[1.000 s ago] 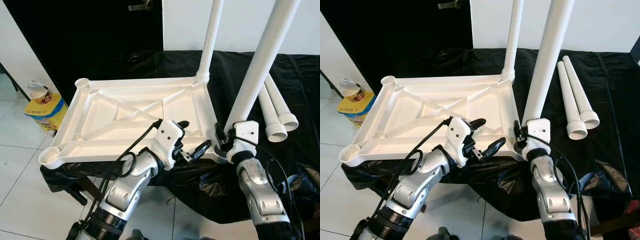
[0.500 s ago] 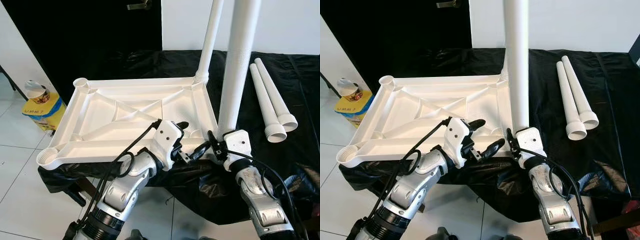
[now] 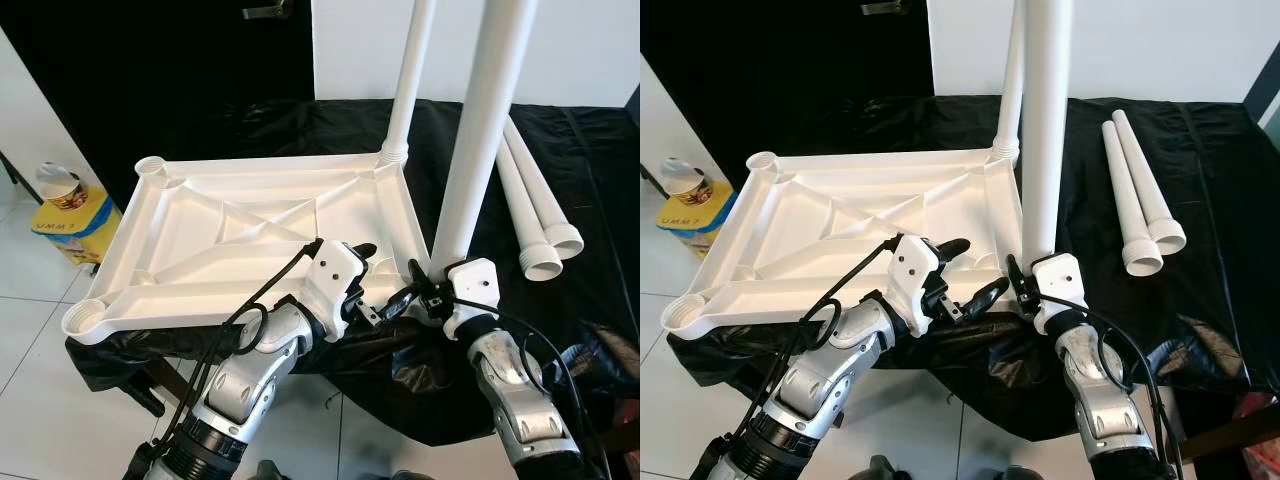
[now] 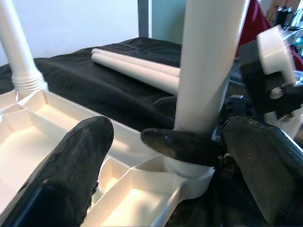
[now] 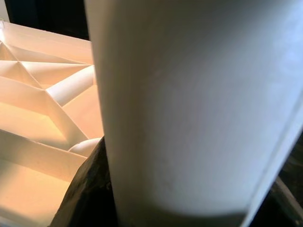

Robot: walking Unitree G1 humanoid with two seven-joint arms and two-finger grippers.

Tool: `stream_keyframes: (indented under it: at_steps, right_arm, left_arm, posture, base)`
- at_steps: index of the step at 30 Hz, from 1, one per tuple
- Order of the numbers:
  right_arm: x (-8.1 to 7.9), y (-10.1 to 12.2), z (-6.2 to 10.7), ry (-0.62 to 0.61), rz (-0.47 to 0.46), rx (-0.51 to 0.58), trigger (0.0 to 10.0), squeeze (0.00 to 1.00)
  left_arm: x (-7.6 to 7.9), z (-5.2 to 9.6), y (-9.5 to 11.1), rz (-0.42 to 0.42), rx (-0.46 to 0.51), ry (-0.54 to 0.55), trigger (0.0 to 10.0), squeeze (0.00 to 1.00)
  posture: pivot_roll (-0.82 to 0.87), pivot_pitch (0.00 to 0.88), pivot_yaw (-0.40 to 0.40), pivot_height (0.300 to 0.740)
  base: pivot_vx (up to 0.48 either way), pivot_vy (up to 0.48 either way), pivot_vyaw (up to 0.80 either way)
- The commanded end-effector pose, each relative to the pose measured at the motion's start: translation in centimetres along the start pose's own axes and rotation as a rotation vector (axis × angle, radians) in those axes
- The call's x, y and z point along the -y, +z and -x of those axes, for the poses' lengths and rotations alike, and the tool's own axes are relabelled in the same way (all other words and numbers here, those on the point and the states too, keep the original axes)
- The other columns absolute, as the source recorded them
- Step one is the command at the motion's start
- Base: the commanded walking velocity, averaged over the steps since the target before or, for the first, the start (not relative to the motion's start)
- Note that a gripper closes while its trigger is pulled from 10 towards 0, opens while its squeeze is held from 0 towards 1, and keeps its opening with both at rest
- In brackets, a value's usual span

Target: Building children table

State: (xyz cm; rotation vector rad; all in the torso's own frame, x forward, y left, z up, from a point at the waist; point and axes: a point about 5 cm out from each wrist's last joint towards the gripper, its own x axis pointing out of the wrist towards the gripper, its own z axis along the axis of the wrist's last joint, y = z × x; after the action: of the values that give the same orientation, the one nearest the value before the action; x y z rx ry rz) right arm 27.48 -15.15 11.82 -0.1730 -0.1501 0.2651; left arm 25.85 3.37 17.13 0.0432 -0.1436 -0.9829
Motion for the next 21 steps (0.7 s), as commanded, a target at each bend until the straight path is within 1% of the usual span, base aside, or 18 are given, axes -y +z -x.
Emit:
stream_keyframes:
  at_steps: [1,2,5,7,8,11,16,21]
  right_arm:
    - [-0.4,-1.6,0.1,0.013,-0.056,-0.085,10.0,0.0]
    - [-0.4,-1.6,0.1,0.013,-0.056,-0.085,10.0,0.0]
    - [-0.4,-1.9,0.1,-0.004,-0.109,-0.108,10.0,0.0]
    - [-0.3,-2.3,0.1,-0.036,-0.174,-0.133,10.0,0.0]
    - [-0.3,-2.3,0.1,-0.036,-0.174,-0.133,10.0,0.0]
    - [-0.1,-2.7,0.2,-0.076,-0.218,-0.164,10.0,0.0]
    - [0.0,-3.0,0.2,-0.097,-0.221,-0.179,10.0,0.0]
    - [0.0,-3.0,0.2,-0.096,-0.195,-0.178,10.0,0.0]
  left_arm:
    - [0.5,0.0,0.3,-0.004,0.002,-0.078,10.0,0.0]
    - [0.5,0.0,0.3,-0.004,0.002,-0.078,10.0,0.0]
    - [0.3,0.0,0.3,-0.009,0.003,-0.067,10.0,0.0]
    - [0.3,0.1,0.4,-0.011,0.003,-0.063,10.0,0.0]
    - [0.3,0.1,0.4,-0.011,0.003,-0.063,10.0,0.0]
    - [0.2,0.1,0.4,-0.012,0.004,-0.059,10.0,0.0]
    - [0.2,0.1,0.4,-0.015,0.004,-0.058,10.0,0.0]
    - [0.2,0.0,0.5,-0.017,0.007,-0.06,10.0,0.0]
  posture:
    - [-0.03,0.059,0.001,0.74]
    - [-0.03,0.059,0.001,0.74]
    - [-0.03,0.059,-0.001,0.74]
    - [-0.02,0.059,-0.003,0.74]
    - [-0.02,0.059,-0.003,0.74]
    - [-0.02,0.058,-0.004,0.74]
    - [-0.03,0.054,-0.003,0.74]
    - [-0.03,0.049,-0.001,0.74]
  base:
    - [0.0,0.0,0.0]
    - [0.0,0.0,0.0]
    - [0.0,0.0,0.0]
    - [0.0,0.0,0.0]
    - [0.0,0.0,0.0]
    - [0.0,0.0,0.0]
    - [0.0,0.0,0.0]
    - [0.0,0.0,0.0]
